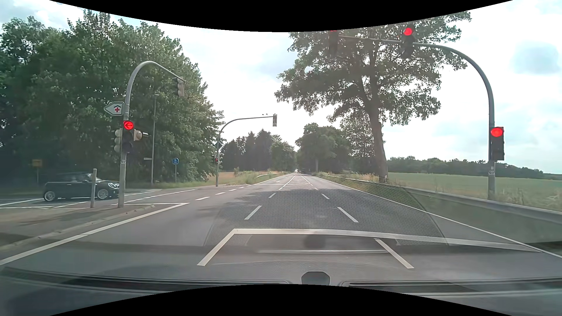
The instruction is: Follow the waypoints while adhering to traffic rules and regulations
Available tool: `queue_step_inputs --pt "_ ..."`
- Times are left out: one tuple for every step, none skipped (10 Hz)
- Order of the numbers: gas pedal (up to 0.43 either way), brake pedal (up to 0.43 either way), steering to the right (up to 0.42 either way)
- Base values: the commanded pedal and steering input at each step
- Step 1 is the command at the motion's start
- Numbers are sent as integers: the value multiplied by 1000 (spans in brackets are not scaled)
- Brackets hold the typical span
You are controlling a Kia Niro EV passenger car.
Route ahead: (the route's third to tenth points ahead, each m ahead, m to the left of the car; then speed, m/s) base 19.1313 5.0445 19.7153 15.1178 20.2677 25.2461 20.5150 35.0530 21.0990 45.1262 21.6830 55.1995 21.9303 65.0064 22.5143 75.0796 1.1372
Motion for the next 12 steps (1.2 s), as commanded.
queue_step_inputs --pt "0 128 2" --pt "0 110 2" --pt "0 91 2" --pt "0 91 3" --pt "0 98 2" --pt "0 98 3" --pt "0 98 3" --pt "0 104 2" --pt "0 110 2" --pt "0 110 2" --pt "0 128 3" --pt "0 134 2"
